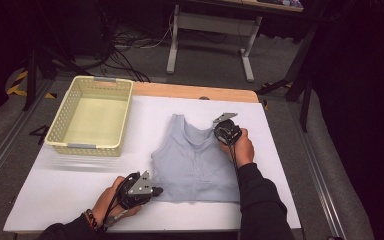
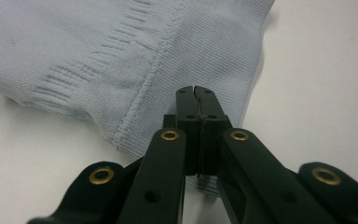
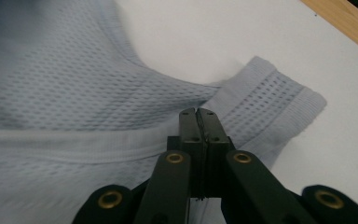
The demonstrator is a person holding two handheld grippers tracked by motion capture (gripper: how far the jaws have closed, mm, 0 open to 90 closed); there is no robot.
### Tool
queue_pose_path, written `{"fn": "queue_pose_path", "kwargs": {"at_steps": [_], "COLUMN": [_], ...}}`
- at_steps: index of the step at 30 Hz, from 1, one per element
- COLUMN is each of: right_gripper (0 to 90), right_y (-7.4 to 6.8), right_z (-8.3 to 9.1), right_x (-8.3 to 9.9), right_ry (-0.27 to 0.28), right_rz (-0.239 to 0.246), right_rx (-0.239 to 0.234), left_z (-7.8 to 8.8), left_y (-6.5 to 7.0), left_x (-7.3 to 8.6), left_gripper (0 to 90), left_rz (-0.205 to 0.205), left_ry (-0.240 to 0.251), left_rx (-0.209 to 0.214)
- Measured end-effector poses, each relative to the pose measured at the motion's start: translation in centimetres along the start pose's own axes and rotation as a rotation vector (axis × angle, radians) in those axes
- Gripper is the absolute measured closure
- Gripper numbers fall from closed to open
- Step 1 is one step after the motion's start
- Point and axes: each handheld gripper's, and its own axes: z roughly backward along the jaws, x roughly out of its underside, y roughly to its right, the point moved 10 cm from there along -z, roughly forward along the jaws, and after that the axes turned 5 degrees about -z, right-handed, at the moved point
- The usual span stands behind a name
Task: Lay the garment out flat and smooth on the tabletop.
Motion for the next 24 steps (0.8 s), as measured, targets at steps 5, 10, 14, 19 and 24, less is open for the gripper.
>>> {"fn": "queue_pose_path", "kwargs": {"at_steps": [5, 10, 14, 19, 24], "right_gripper": [89.9, 89.8, 90.0, 90.0, 89.0], "right_y": [1.3, 2.2, 2.5, 2.5, 2.0], "right_z": [-1.0, -1.7, -1.7, -0.7, 1.0], "right_x": [-0.4, -0.9, -1.1, -1.4, -1.6], "right_ry": [0.005, 0.000, -0.016, 0.039, 0.112], "right_rz": [-0.036, -0.052, -0.040, -0.086, -0.134], "right_rx": [0.010, 0.056, 0.071, 0.058, 0.012], "left_z": [-0.1, -0.1, -0.1, -0.1, -0.1], "left_y": [0.0, 0.0, 0.0, 0.0, 0.0], "left_x": [0.0, 0.0, 0.0, 0.0, 0.0], "left_gripper": [90.0, 90.0, 90.0, 90.0, 90.0], "left_rz": [-0.004, 0.004, -0.010, -0.010, -0.026], "left_ry": [0.005, 0.003, 0.006, 0.007, 0.007], "left_rx": [-0.001, 0.001, -0.006, -0.005, -0.017]}}
